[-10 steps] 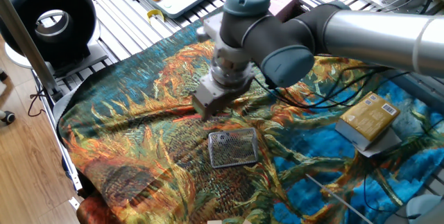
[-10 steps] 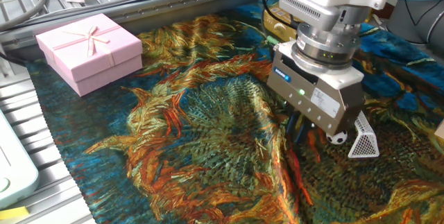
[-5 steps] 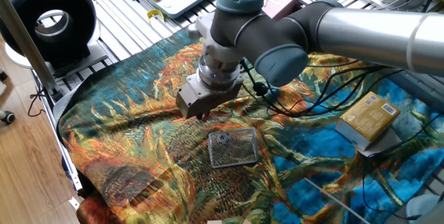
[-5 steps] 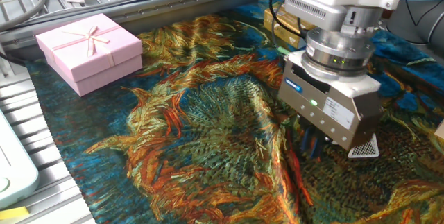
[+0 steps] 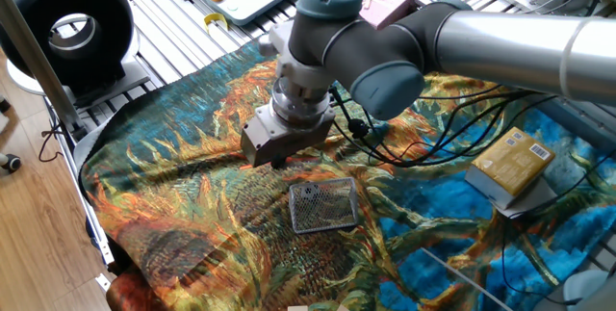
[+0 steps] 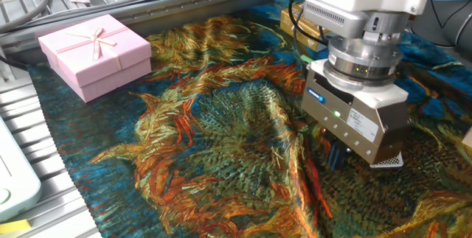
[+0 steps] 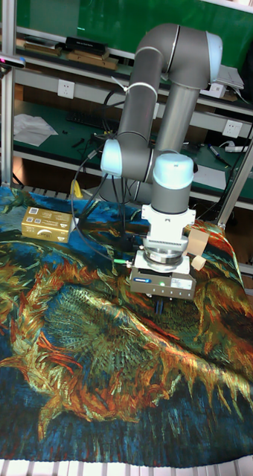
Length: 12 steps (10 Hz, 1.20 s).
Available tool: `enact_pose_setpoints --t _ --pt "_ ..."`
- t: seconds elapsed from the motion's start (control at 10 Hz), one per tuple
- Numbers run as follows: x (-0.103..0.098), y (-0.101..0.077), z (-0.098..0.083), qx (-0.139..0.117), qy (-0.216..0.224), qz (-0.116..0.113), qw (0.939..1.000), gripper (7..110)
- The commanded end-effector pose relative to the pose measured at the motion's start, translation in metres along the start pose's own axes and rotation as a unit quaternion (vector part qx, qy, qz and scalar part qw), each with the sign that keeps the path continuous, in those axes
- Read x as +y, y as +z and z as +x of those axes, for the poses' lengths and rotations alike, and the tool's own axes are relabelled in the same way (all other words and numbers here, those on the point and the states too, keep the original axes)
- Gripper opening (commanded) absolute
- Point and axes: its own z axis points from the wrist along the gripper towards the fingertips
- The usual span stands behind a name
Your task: Push the soccer ball into the goal
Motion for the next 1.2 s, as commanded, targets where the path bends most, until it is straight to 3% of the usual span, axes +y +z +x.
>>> enact_pose_setpoints --t 0.0,0.3,0.7,0.9,1.0,1.1 --pt "-0.011 0.007 0.006 0.010 0.004 0.013 0.9999 7" --pt "-0.012 0.013 0.023 0.030 0.013 0.022 0.9992 7" --pt "-0.014 0.002 0.047 0.064 0.044 0.028 0.9966 7" --pt "-0.006 0.001 0.062 0.097 0.075 0.009 0.9925 7" --pt "-0.001 0.000 0.076 0.128 0.096 0.002 0.9872 7" --pt "-0.008 -0.001 0.086 0.153 0.107 0.021 0.9823 7"
